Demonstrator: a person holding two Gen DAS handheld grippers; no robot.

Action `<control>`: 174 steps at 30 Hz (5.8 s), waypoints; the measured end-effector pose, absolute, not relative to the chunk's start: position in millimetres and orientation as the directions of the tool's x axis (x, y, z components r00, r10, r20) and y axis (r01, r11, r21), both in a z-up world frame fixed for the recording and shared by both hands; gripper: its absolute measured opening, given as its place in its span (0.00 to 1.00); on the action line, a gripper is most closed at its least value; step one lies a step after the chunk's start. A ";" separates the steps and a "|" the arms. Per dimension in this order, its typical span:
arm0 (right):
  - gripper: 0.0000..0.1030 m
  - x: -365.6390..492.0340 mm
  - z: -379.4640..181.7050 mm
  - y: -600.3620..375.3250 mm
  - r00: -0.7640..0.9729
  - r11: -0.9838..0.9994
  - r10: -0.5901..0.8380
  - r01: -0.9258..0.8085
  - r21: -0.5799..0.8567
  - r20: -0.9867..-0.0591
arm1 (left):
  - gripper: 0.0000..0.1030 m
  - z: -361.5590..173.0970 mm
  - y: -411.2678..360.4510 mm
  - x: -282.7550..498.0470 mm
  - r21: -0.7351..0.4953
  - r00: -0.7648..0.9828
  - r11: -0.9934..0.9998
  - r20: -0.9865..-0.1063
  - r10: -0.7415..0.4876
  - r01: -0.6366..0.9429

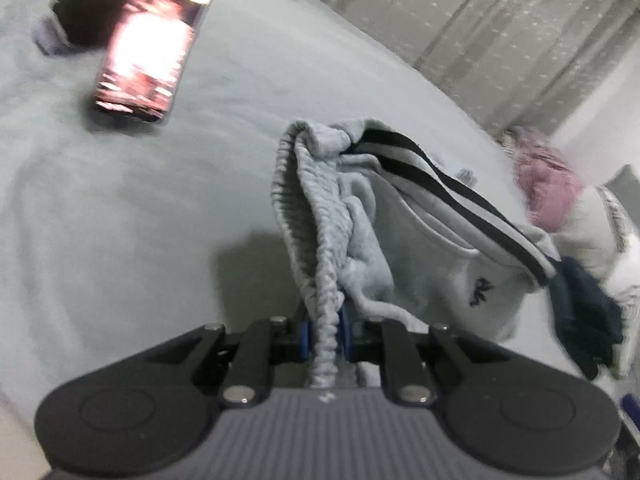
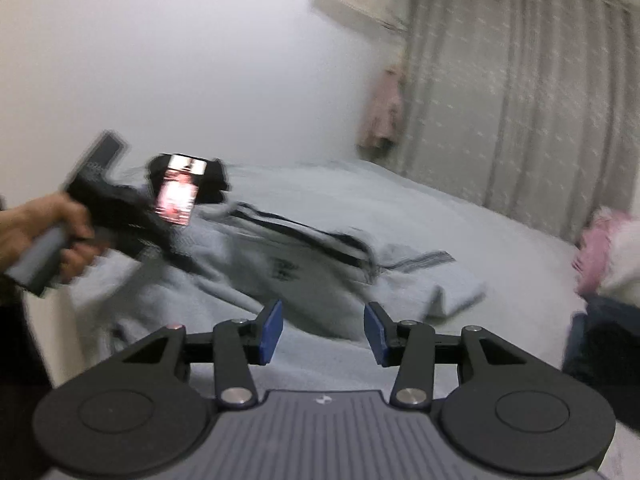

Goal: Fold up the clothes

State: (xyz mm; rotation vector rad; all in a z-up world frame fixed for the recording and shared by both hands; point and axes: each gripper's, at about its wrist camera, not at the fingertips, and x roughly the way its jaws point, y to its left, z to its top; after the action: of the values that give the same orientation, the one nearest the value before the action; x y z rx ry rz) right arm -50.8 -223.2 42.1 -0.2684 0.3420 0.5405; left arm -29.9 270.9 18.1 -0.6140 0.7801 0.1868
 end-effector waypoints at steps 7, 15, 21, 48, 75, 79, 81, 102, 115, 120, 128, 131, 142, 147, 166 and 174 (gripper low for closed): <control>0.42 -10.7 31.1 -261.6 0.850 0.926 0.246 -0.348 -0.147 -0.465 | 0.12 10.2 296.8 -15.0 -0.321 0.695 0.833 -0.711 0.102 -0.450; 0.43 -11.9 11.9 -354.3 0.848 0.975 -0.037 -0.085 -0.205 -0.528 | 0.16 -1.8 274.9 -2.1 -0.202 0.672 0.852 -0.710 0.212 -0.483; 0.45 -26.5 2.2 -426.2 0.793 0.980 -0.186 0.110 -0.164 -0.580 | 0.58 19.6 244.8 -30.8 -0.066 0.714 0.886 -0.620 0.324 -0.459; 0.04 -26.2 3.1 -509.4 0.810 0.862 -0.024 0.313 0.398 -0.586 | 0.24 -27.7 -2.8 -84.0 -0.055 0.506 0.720 -0.675 -0.537 0.691; 0.48 -53.0 15.8 -508.7 0.780 0.949 -0.022 0.212 0.232 -0.626 | 0.64 -5.7 30.7 -63.2 -0.216 0.334 0.616 -0.683 -0.649 0.757; 0.48 -15.3 -3.4 -502.1 0.745 0.959 -0.021 0.203 0.197 -0.667 | 0.65 -15.2 27.1 -51.3 -0.213 0.330 0.631 -0.704 -0.629 0.746; 0.46 -1.2 -15.4 -501.2 0.728 0.958 -0.003 0.199 0.207 -0.686 | 0.65 -19.1 26.1 -46.8 -0.211 0.331 0.636 -0.710 -0.621 0.742; 0.01 61.4 9.4 -510.6 0.858 0.902 -0.206 0.352 0.248 -0.470 | 0.70 -27.3 12.3 -12.8 -0.205 0.333 0.640 -0.715 -0.615 0.741; 0.30 56.7 -14.7 -552.2 0.790 0.901 -0.173 0.368 0.229 -0.589 | 0.79 -17.5 20.9 -13.0 -0.139 0.443 0.710 -0.695 -0.567 0.691; 0.32 24.0 -25.8 -542.7 0.759 0.943 -0.123 0.290 0.163 -0.639 | 0.80 4.0 72.1 -18.1 -0.115 0.588 0.833 -0.657 -0.472 0.541; 0.38 -17.5 -32.5 -531.3 0.705 0.979 -0.094 0.195 0.065 -0.703 | 0.80 12.2 170.2 -30.7 -0.148 0.721 0.969 -0.648 -0.246 0.198; 0.38 -34.5 -34.0 -527.2 0.678 0.978 -0.080 0.195 0.073 -0.731 | 0.81 16.9 209.7 -41.4 -0.153 0.733 0.988 -0.668 -0.126 0.030; 0.40 -66.3 -27.0 -525.0 0.608 0.950 -0.066 0.281 0.138 -0.791 | 0.81 6.5 272.6 -71.0 -0.268 0.537 0.946 -0.833 -0.133 -0.181; 0.41 -87.1 -26.7 -529.5 0.597 0.928 -0.047 0.323 0.186 -0.801 | 0.75 -18.9 276.8 -77.4 -0.404 0.462 0.890 -0.844 -0.274 -0.211; 0.05 -97.5 -15.8 -541.1 0.744 0.814 0.088 0.329 0.479 -0.662 | 0.35 14.2 283.6 -103.0 -0.346 0.601 0.901 -0.789 -0.129 -0.261; 0.05 -127.7 12.0 -523.7 0.685 0.884 0.059 0.301 0.357 -0.726 | 0.36 23.7 277.6 -101.9 -0.166 0.493 0.964 -0.869 -0.043 -0.208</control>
State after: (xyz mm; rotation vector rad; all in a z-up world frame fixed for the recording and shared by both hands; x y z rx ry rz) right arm -127.7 -523.7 12.0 0.4799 0.8118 -0.1415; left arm -101.9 277.6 23.7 -0.2635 1.0541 0.1012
